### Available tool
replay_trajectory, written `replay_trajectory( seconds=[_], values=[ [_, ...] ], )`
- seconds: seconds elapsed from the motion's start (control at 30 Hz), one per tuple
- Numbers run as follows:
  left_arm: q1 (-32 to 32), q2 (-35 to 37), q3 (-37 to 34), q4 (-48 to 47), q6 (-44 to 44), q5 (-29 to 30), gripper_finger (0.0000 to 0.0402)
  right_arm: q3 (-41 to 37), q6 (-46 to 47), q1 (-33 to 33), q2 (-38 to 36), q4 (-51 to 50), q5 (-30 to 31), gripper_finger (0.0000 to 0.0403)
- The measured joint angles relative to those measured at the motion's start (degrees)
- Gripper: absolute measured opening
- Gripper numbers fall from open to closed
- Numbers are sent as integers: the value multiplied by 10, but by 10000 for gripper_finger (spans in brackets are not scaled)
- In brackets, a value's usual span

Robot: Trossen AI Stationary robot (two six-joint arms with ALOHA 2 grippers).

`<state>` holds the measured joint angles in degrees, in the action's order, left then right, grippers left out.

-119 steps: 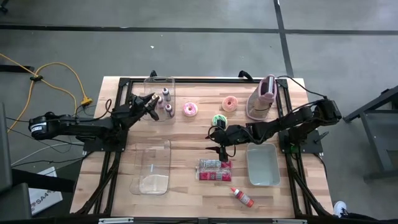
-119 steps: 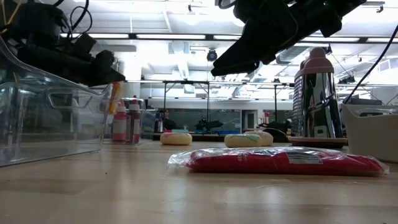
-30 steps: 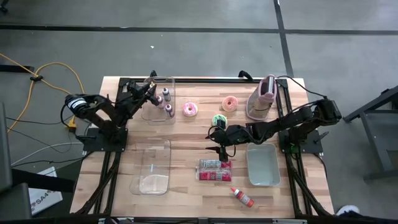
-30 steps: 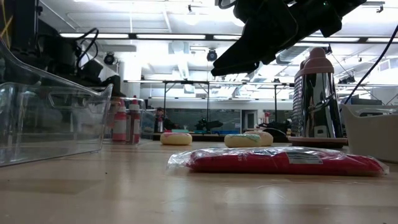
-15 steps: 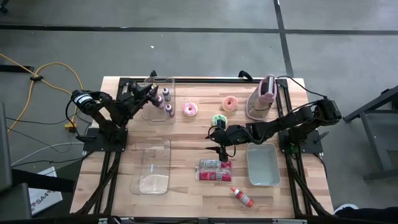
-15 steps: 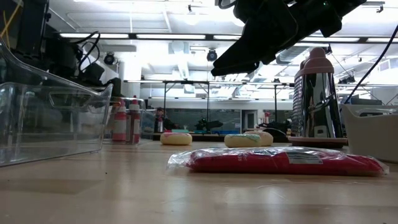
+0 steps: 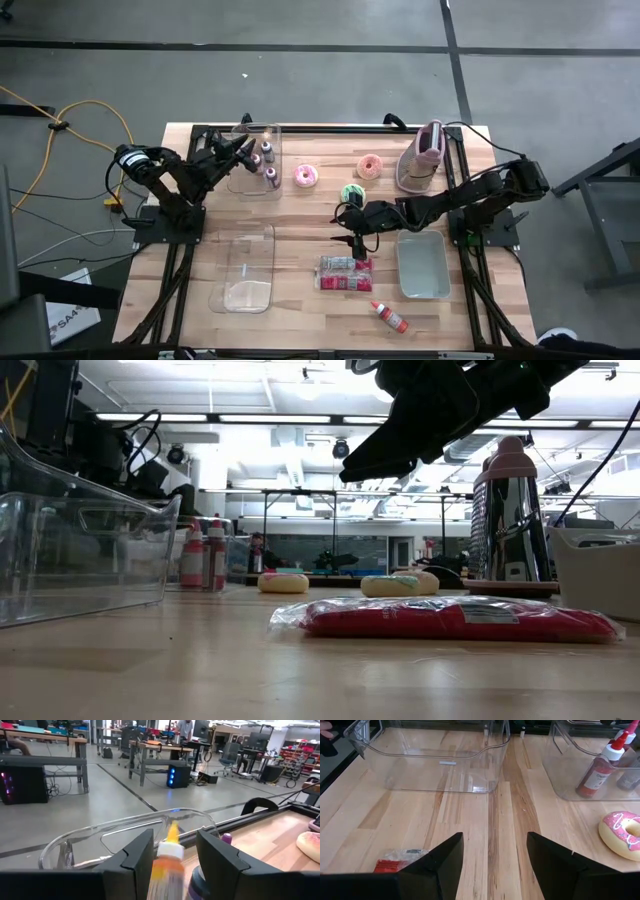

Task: Pick & Place Food Item
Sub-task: Put the yellow food coloring bottle into the top transparent bin, then put the orange food coloring bottle into the top transparent bin

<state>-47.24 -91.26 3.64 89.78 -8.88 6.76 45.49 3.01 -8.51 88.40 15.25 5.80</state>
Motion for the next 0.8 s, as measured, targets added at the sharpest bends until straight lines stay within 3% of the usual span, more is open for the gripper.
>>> replay_trajectory(
  seconds=[0.53,0.8],
  values=[
    [0,4,0,0,3,0,147,0,0,0,0,0,0,207],
    [0,82,4,1,24,-36,147,0,0,0,0,0,0,207]
  ],
)
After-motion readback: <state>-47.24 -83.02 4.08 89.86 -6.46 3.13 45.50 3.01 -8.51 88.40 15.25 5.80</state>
